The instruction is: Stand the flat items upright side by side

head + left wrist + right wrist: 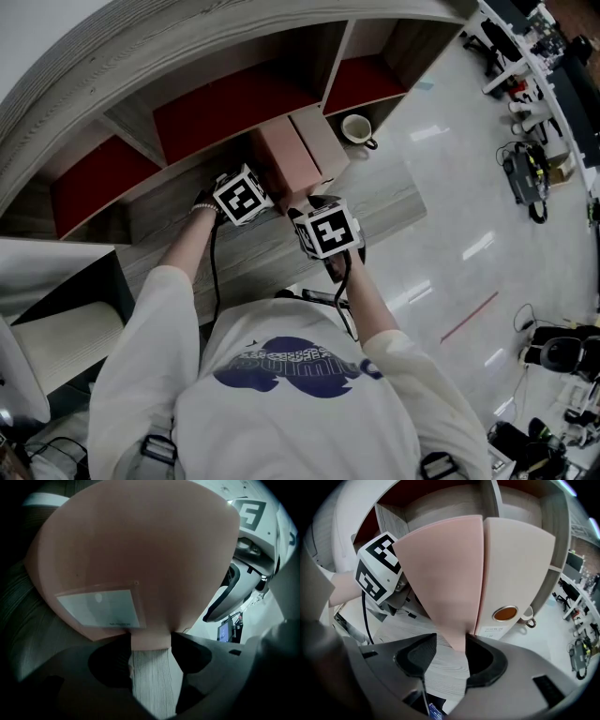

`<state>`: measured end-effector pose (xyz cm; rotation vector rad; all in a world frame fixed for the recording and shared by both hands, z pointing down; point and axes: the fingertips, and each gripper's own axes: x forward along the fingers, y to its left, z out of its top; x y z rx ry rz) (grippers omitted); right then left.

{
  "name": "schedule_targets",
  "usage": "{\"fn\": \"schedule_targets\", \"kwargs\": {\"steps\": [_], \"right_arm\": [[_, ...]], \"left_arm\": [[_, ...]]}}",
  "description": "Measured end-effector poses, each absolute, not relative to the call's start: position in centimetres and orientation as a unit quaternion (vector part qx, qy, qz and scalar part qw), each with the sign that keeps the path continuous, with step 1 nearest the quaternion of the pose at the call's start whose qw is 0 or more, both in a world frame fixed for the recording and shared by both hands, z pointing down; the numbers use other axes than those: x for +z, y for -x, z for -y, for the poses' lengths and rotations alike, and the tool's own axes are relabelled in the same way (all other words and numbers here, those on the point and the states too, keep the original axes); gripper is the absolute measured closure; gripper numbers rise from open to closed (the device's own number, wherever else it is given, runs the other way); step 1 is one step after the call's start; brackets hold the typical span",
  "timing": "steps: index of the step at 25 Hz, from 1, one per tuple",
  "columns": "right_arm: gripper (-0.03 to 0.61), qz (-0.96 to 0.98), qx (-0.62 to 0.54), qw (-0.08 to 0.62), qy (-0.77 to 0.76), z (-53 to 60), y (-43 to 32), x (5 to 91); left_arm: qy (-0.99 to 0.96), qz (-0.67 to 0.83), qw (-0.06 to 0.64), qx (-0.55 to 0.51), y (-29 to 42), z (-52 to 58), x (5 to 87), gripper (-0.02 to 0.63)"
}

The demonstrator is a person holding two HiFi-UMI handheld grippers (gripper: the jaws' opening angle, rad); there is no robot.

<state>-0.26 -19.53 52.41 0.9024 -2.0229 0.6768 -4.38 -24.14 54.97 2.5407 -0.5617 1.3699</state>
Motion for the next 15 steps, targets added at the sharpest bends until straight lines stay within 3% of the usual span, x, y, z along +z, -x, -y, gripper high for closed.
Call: {"fn": "schedule_targets", "kwargs": {"steps": [15], "right_arm": [[0.393,0.798,0.262,0.407,-0.361,20.9,0.4,52.7]], "left_arm": [[-0.859,0.196,0.105,0.462,4.5,25.1,55.4,0.351]]}}
